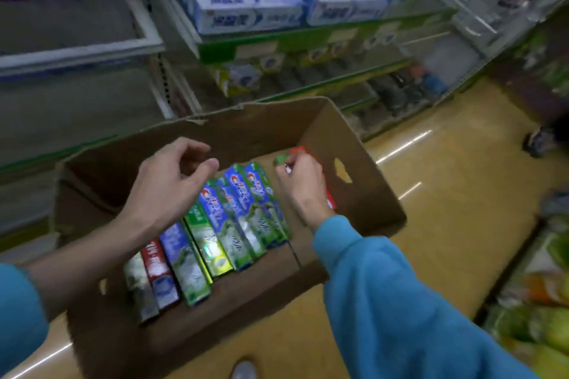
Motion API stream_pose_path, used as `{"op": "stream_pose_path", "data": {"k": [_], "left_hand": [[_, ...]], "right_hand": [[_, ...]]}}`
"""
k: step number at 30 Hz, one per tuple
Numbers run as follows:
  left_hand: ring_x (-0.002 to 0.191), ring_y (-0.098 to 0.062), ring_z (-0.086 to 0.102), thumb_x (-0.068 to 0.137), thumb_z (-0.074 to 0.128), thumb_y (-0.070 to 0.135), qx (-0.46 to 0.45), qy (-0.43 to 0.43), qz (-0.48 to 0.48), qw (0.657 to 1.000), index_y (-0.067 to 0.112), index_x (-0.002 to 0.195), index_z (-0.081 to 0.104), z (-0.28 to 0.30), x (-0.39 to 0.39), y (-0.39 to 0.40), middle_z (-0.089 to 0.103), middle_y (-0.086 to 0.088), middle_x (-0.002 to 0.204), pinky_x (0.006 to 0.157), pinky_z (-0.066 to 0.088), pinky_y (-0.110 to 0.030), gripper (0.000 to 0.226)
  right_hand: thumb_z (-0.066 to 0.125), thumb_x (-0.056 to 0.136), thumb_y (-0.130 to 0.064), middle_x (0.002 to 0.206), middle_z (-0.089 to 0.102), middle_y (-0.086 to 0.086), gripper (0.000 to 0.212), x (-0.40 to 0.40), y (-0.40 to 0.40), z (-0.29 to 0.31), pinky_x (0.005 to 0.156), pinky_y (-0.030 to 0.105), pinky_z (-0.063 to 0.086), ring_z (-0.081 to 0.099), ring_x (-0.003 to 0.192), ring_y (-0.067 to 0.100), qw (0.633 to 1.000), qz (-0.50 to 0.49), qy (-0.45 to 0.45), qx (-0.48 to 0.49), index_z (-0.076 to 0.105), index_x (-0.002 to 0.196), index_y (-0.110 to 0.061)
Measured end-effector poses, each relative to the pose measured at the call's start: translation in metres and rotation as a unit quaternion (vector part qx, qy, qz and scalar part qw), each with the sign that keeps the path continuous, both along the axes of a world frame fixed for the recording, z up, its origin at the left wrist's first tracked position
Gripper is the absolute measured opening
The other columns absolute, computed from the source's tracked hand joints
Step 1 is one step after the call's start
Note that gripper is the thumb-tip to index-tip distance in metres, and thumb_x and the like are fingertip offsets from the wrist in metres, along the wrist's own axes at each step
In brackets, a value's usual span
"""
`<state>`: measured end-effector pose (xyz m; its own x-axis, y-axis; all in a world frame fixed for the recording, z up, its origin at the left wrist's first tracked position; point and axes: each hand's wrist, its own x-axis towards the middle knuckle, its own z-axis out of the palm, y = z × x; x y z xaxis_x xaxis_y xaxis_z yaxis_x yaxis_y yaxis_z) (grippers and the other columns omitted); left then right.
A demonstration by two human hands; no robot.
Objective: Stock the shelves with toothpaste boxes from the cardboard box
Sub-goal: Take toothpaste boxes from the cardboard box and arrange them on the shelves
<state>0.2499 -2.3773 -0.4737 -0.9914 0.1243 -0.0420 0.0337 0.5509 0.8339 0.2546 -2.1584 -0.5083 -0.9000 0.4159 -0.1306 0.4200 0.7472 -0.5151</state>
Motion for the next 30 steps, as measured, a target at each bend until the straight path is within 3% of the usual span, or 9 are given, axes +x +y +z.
{"op": "stream_pose_path", "data": {"k": [4, 12, 22, 30], "left_hand": [[0.092, -0.013, 0.066, 0.091, 0.071, 0.028, -0.001, -0.025, -0.003, 1.000, 0.018, 0.112, 0.068, -0.028, -0.003, 0.048, 0.071, 0.002, 0.100, 0.087, 0.050, -0.032, 0.023], [0.097, -0.008, 0.063, 0.092, 0.068, 0.033, -0.012, -0.053, 0.010, 0.998, 0.023, 0.113, 0.067, -0.063, -0.012, 0.091, 0.070, 0.003, 0.102, 0.083, 0.049, -0.033, 0.023], [0.094, 0.001, 0.061, 0.092, 0.068, 0.036, -0.010, -0.067, 0.016, 0.998, 0.025, 0.111, 0.066, -0.077, -0.018, 0.101, 0.068, 0.006, 0.101, 0.076, 0.044, -0.028, 0.022], [0.094, 0.000, 0.061, 0.093, 0.068, 0.035, 0.004, -0.068, 0.018, 0.998, 0.026, 0.111, 0.065, -0.085, -0.015, 0.099, 0.067, 0.004, 0.103, 0.076, 0.045, -0.028, 0.020]], "right_hand": [[0.065, 0.090, -0.027, 0.114, 0.066, 0.019, 0.032, -0.009, 0.046, -0.031, 0.089, 0.042, 0.051, 0.062, 0.107, 0.039, 0.994, -0.029, -0.099, 0.021, 0.064, 0.109, -0.002], [0.066, 0.090, -0.024, 0.123, 0.061, 0.018, 0.040, -0.021, 0.087, -0.079, 0.098, 0.045, 0.051, 0.060, 0.110, 0.037, 0.975, -0.040, -0.219, 0.016, 0.059, 0.123, -0.004], [0.061, 0.094, -0.017, 0.135, 0.048, 0.024, 0.044, -0.035, 0.092, -0.094, 0.106, 0.042, 0.040, 0.048, 0.122, 0.039, 0.972, -0.034, -0.228, 0.053, 0.052, 0.134, -0.002], [0.070, 0.091, -0.030, 0.138, 0.042, 0.019, 0.053, -0.033, 0.091, -0.100, 0.108, 0.042, 0.038, 0.044, 0.127, 0.037, 0.967, -0.016, -0.251, 0.046, 0.050, 0.134, -0.008]]}}
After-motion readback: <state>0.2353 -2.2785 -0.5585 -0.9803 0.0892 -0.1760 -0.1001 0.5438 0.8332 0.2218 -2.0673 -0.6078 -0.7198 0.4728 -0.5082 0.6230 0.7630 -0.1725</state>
